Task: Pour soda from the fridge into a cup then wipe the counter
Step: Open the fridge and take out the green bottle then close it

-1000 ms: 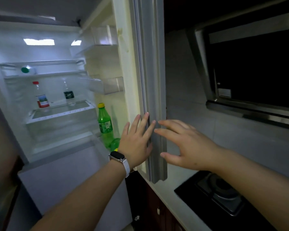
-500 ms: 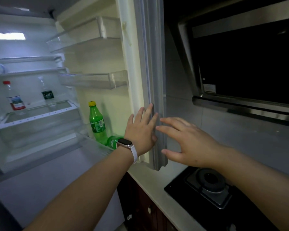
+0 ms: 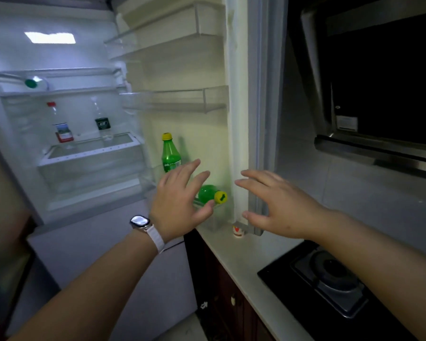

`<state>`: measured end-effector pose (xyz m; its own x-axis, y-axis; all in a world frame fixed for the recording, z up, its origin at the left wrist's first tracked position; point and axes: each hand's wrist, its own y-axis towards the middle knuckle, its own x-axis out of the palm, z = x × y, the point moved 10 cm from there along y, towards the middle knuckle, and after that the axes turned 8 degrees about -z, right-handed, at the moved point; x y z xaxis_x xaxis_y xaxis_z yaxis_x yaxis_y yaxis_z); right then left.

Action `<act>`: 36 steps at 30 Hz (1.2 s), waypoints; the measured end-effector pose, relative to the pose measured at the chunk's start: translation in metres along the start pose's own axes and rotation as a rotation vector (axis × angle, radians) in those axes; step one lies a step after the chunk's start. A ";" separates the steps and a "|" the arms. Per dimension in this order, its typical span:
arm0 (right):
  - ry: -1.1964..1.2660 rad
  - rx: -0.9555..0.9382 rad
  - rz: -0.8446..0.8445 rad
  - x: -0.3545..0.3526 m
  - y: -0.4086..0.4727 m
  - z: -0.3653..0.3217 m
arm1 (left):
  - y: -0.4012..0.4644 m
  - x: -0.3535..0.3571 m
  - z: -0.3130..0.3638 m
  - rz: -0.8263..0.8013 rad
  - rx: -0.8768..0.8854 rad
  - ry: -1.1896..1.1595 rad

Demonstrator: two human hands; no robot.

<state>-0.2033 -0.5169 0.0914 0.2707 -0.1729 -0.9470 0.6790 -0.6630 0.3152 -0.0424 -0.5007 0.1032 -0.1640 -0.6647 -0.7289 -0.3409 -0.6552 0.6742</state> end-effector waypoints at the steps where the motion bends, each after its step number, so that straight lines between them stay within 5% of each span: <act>1: 0.004 -0.003 -0.009 0.005 0.006 -0.002 | -0.008 0.000 -0.008 -0.029 -0.006 -0.008; 16: 0.061 0.155 -0.136 0.081 0.099 0.012 | -0.031 0.059 -0.112 -0.275 0.023 -0.140; 25: -0.050 0.275 -0.031 0.049 0.101 0.019 | 0.036 0.158 -0.073 -0.682 0.158 -0.558; 31: -0.125 0.335 -0.016 0.037 0.095 0.022 | 0.055 0.189 -0.054 -1.010 0.257 -0.605; 36: -0.141 0.359 -0.023 0.035 0.095 0.025 | 0.066 0.199 -0.042 -1.079 0.356 -0.457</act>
<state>-0.1467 -0.6038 0.0865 0.1447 -0.2373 -0.9606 0.3947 -0.8764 0.2760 -0.0585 -0.6911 0.0080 0.0736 0.3924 -0.9169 -0.7252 -0.6100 -0.3193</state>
